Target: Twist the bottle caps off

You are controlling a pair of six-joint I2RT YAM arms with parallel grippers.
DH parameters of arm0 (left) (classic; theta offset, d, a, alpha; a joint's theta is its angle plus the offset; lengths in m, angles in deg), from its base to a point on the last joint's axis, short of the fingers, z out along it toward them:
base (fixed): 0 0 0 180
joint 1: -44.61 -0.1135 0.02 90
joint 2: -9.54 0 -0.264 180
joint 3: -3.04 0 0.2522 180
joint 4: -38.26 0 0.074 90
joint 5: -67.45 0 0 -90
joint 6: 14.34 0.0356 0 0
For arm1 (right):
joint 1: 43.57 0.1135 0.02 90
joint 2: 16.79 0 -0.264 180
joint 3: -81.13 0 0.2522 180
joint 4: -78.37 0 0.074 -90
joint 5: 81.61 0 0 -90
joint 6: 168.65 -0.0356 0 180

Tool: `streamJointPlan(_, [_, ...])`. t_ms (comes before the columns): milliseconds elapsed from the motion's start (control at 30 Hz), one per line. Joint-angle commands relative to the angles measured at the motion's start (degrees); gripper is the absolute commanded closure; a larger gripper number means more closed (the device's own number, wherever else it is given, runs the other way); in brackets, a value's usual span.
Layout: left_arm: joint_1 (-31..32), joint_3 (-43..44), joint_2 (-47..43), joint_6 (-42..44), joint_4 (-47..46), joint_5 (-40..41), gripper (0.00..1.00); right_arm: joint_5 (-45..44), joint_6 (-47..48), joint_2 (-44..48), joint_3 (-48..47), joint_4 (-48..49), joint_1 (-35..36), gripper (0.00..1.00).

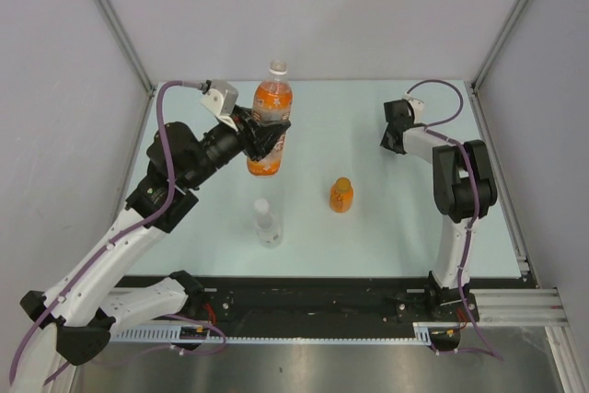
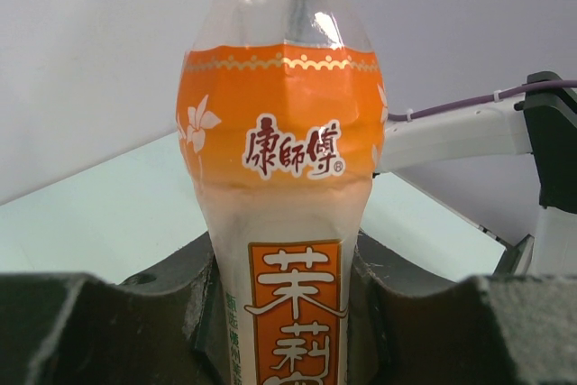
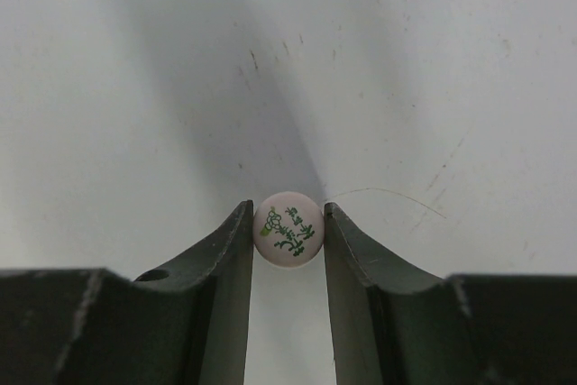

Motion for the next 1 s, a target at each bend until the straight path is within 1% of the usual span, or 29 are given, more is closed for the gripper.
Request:
streamJointPlan(0, [0.31,-0.18,-0.64,0.87,-1.84,0.60,1.00,0.87,-1.44,-3.08,-3.05,-2.52,-0.61,1.00])
streamJointPlan(100, [0.39,-0.45,-0.81,1.14,-1.84,0.78,1.00,1.83,-1.36,-3.78,-3.75,-3.23,-0.70,0.94])
streamJointPlan(133, [0.39,-0.45,-0.99,1.22,-1.84,0.95,1.00,2.18,-1.35,-3.87,-3.93,-3.58,-0.70,0.90])
streamJointPlan(167, [0.39,-0.45,-0.99,1.22,-1.92,1.04,1.00,2.19,-1.35,-3.96,-4.28,-3.76,-0.70,0.87])
streamJointPlan(400, [0.57,-0.45,-0.73,1.05,-1.75,0.69,1.00,2.63,-1.62,-4.14,-4.46,-5.16,-0.79,0.77])
streamJointPlan(533, [0.66,-0.53,-0.73,1.05,-1.75,0.78,1.00,2.72,-1.97,-3.79,-4.37,-6.22,-0.79,0.61])
streamJointPlan(600, [0.74,-0.53,-0.81,0.96,-1.84,0.60,1.00,2.72,-2.06,-3.61,-4.37,-6.57,-0.70,0.54])
streamJointPlan(700, [0.83,-0.36,-0.90,1.05,-1.84,0.69,1.00,2.80,-2.41,-3.26,-4.37,-7.01,-0.70,0.48])
streamJointPlan(967, [0.92,-0.80,-1.25,0.96,-1.66,0.87,1.00,2.01,-3.72,-1.42,-4.37,-8.85,-0.26,0.40])
